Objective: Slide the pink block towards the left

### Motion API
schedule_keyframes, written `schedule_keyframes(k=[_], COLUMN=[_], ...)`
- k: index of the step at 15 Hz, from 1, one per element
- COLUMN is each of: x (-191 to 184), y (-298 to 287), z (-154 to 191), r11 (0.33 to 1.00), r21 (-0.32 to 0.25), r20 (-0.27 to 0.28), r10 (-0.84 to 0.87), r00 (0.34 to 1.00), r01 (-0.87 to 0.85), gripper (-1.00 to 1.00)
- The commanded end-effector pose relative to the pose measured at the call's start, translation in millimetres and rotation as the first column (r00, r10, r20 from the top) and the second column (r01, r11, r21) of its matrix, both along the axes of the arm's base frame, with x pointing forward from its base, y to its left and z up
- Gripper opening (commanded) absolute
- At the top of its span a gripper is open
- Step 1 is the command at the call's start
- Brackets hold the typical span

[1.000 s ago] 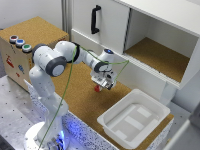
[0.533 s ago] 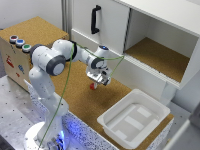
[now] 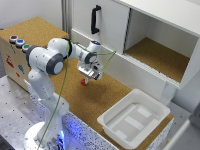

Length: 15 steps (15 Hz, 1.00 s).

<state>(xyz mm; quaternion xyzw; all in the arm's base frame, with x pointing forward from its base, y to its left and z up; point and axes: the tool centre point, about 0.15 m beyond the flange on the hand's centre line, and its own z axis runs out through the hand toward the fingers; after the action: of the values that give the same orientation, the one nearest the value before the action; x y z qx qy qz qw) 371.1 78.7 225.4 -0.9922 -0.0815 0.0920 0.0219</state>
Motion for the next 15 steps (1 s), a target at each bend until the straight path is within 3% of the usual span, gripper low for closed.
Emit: schedule_keyframes(k=[1, 5, 11, 15], x=[-5.1, -6.3, -29.4, -35.7], y=[39.9, 46.3, 37.7, 46.5], z=[-1.6, 12.2, 69.7, 67.3], r11=[1.000, 0.999, 0.998, 0.997], r21=[-0.017, -0.011, 0.009, 0.029], r20=[0.004, 0.033, 0.102, 0.110], r10=[-0.018, -0.044, -0.070, -0.071], r00=[1.000, 0.998, 0.992, 0.991], r01=[0.018, 0.044, 0.070, 0.068], gripper=[-1.00, -1.00, -1.00, -1.00])
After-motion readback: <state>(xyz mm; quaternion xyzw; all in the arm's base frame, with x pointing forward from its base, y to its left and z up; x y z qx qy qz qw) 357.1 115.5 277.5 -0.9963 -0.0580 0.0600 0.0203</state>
